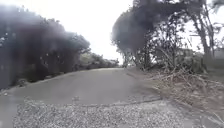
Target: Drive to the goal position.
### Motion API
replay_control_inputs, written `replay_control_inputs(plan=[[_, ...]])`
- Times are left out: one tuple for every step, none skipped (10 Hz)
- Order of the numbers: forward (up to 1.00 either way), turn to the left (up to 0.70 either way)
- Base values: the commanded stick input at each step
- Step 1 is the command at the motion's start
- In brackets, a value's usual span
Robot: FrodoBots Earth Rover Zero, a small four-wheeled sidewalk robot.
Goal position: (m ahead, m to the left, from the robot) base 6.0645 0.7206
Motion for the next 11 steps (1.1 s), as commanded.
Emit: replay_control_inputs(plan=[[0.85, 0.0], [0.85, 0.0], [0.85, 0.0], [0.85, 0.0], [0.85, 0.0], [0.85, 0.0], [0.85, 0.0], [0.85, 0.0], [0.85, 0.0], [0.85, 0.0], [0.85, 0.0]])
